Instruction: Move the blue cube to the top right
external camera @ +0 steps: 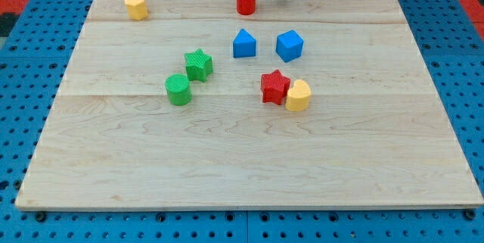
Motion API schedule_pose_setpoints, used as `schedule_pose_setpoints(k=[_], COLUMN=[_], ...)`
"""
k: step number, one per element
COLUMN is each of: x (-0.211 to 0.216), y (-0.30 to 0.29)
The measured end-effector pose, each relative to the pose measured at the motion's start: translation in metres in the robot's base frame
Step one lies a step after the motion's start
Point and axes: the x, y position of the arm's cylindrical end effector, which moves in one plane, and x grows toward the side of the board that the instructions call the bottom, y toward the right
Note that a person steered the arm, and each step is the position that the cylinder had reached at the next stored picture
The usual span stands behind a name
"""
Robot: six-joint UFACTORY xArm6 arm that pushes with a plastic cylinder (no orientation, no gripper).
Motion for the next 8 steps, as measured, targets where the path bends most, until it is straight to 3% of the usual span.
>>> schedule_pose_setpoints(k=[3,4,6,8], x=[0.027,0.041,0.139,0.194], y=[-0.019,0.025,0.091,0.019])
